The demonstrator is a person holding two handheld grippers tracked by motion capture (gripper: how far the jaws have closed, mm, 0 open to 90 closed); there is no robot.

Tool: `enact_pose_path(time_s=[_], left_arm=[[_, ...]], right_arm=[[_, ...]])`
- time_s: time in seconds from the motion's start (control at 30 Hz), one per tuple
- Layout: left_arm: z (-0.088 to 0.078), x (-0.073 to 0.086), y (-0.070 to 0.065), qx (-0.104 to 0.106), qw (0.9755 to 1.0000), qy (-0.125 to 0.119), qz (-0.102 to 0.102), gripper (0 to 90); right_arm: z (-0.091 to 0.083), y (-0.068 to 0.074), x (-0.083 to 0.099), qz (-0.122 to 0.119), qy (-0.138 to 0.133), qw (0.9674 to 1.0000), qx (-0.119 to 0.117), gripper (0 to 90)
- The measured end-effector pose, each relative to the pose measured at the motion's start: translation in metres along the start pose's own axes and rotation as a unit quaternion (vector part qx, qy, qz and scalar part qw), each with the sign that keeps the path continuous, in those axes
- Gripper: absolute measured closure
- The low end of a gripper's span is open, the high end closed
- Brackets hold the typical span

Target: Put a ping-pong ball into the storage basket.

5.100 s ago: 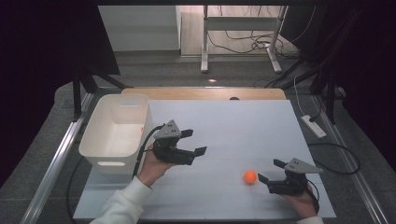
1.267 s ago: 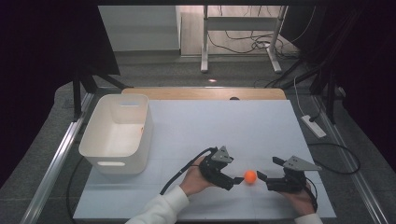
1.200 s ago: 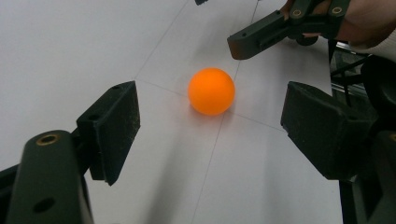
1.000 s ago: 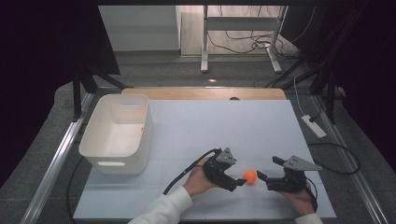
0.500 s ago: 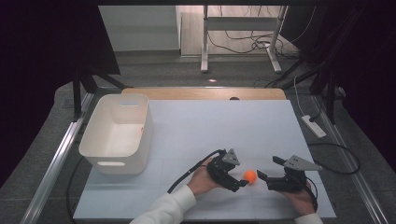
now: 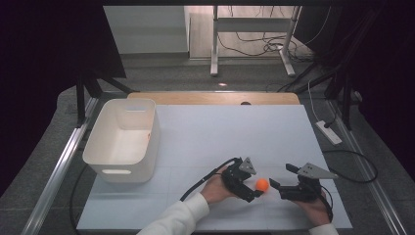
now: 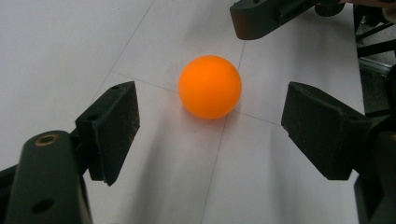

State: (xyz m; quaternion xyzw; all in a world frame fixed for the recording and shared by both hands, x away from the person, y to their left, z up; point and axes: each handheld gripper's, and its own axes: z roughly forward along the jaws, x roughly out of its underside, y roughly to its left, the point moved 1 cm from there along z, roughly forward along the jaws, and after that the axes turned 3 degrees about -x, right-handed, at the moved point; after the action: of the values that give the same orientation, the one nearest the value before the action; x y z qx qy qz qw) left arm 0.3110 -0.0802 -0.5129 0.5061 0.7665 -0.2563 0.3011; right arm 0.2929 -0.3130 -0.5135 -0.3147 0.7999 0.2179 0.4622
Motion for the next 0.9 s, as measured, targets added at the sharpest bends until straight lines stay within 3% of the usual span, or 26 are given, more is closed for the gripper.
enact_pose_path(time_s=[0.63,0.9], left_arm=[[0.024,-0.007,0.002,0.004,0.9996,0.028,0.004,21.4],[0.029,-0.007,0.002,0.015,0.9994,0.030,0.009,29.3]], right_arm=[[0.000,0.000,0.000,-0.002,0.002,1.0000,-0.001,10.9],[0.000,0.000,0.001,-0.001,0.003,1.0000,-0.001,10.9]])
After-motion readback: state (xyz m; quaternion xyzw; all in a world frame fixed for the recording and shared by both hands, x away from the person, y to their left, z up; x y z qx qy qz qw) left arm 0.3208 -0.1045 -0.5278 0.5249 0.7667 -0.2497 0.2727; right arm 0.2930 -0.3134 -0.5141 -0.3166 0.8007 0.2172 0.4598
